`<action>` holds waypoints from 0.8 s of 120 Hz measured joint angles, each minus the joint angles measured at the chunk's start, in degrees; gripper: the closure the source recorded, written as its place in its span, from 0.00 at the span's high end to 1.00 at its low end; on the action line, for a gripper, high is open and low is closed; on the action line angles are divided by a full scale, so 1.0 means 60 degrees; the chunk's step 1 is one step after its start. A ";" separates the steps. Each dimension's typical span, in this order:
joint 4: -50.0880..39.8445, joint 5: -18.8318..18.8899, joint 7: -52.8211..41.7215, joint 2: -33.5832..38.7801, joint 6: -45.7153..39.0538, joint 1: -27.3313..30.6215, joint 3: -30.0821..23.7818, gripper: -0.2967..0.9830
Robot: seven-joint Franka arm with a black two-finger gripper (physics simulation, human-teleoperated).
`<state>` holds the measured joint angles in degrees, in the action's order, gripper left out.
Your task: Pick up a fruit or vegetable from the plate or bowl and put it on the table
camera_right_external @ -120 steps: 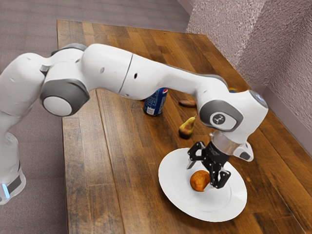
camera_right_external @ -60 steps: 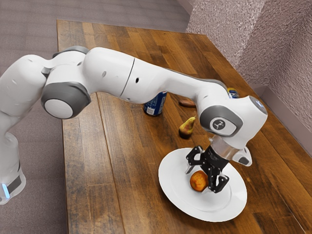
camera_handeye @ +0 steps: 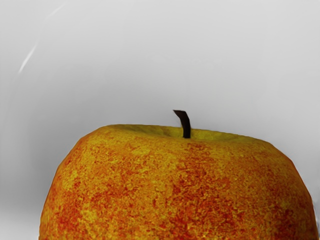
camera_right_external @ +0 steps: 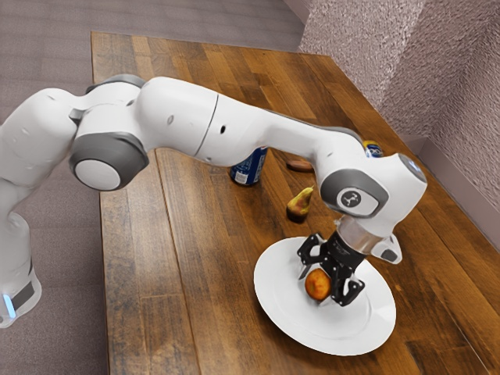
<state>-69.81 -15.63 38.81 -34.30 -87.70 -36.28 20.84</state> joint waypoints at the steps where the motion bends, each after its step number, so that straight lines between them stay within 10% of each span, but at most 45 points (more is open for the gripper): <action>1: 0.0000 0.0001 -0.0004 -0.0001 0.0000 -0.0001 0.0001 0.62; 72: 0.0002 0.0041 -0.0252 0.0004 0.0031 -0.0004 0.0013 0.50; 96: 0.0000 0.0033 -0.0311 -0.0004 0.0023 -0.0037 0.0018 0.61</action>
<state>-69.81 -15.43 36.94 -34.32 -87.56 -36.51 20.95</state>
